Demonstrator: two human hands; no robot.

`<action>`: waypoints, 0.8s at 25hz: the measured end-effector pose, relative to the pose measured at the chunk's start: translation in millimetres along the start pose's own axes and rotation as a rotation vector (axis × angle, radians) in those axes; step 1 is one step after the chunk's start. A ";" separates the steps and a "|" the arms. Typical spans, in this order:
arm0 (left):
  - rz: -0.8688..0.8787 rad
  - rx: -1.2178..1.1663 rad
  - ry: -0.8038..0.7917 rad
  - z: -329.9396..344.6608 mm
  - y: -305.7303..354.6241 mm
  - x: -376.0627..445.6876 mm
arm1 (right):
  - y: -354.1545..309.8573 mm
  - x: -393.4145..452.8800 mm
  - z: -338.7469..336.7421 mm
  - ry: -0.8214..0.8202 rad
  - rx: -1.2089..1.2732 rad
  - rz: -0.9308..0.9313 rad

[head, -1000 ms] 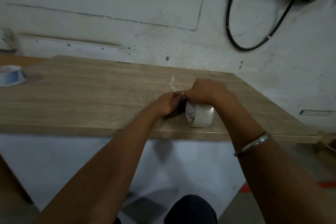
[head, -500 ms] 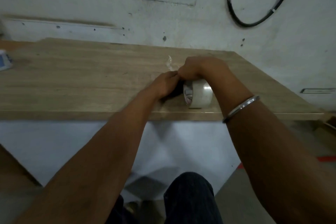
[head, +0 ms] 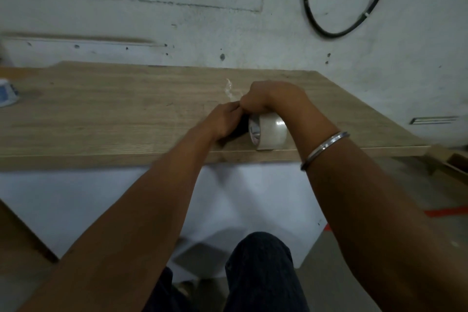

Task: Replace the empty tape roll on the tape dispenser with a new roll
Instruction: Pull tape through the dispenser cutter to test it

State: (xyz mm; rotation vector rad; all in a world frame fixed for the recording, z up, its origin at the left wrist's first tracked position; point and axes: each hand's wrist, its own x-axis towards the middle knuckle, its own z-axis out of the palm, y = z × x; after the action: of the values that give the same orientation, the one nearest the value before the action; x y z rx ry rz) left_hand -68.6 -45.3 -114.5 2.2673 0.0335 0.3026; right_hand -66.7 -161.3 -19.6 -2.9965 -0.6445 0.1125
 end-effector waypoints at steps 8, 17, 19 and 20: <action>-0.085 0.455 0.139 -1.2 -29.0 -20.3 | 5.8 -8.4 -1.0 -0.002 0.007 0.014; -0.067 0.699 0.020 2.3 -37.6 -29.6 | 1.9 -12.2 -1.6 -0.004 0.020 0.028; -0.061 0.713 0.029 1.3 -38.0 -30.0 | -0.2 -12.4 -1.4 -0.004 0.011 0.032; -0.057 0.715 0.030 1.5 -38.0 -30.4 | -1.3 -13.3 -1.4 -0.005 0.007 0.034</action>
State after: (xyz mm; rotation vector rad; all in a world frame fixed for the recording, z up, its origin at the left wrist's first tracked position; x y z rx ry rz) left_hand -94.8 -25.3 -150.2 2.9612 0.2579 0.3295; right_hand -79.2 -165.7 -17.3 -3.0019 -0.5921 0.1234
